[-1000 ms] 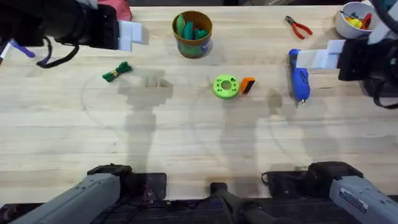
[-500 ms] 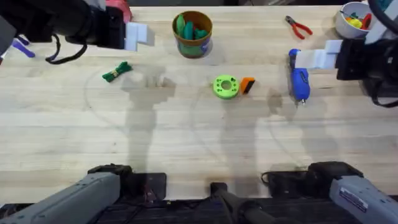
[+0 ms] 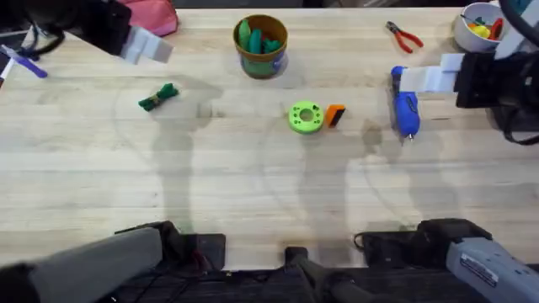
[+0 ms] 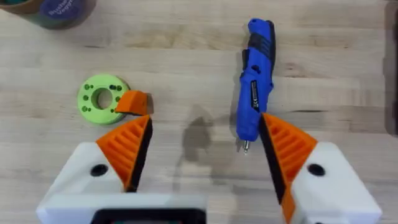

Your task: Pick up the gripper from the table and insert it into the empty holder that is missing its gripper. Then pick up a screw, insert it into the mounting hole, and use the screwdriver to tighten it. Finally, clean up the table by picking up the vegetable and placing it into the bucket.

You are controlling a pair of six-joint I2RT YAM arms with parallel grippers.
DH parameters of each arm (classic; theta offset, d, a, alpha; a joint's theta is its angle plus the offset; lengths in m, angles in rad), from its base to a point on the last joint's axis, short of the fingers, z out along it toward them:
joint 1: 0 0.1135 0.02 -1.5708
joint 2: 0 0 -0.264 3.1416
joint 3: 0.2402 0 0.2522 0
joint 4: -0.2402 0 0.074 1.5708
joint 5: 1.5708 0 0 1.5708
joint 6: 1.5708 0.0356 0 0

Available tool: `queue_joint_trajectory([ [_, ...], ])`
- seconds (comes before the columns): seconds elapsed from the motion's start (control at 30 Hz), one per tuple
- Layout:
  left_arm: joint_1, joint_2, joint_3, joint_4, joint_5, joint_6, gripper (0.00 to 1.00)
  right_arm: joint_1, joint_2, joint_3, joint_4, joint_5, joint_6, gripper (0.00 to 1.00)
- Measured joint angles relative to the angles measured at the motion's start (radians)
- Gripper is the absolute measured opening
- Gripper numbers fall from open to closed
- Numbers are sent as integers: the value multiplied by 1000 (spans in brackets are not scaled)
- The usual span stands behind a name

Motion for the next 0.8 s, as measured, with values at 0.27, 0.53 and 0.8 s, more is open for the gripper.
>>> queue_joint_trajectory([
  [0.27,79,208,161,-146,42,248,985,0,0,0,0,0,0,994],
  [0.53,111,422,173,-52,12,543,986,0,0,0,0,0,0,994],
  [0.8,110,545,173,-59,4,722,986,0,0,0,0,0,0,994],
])
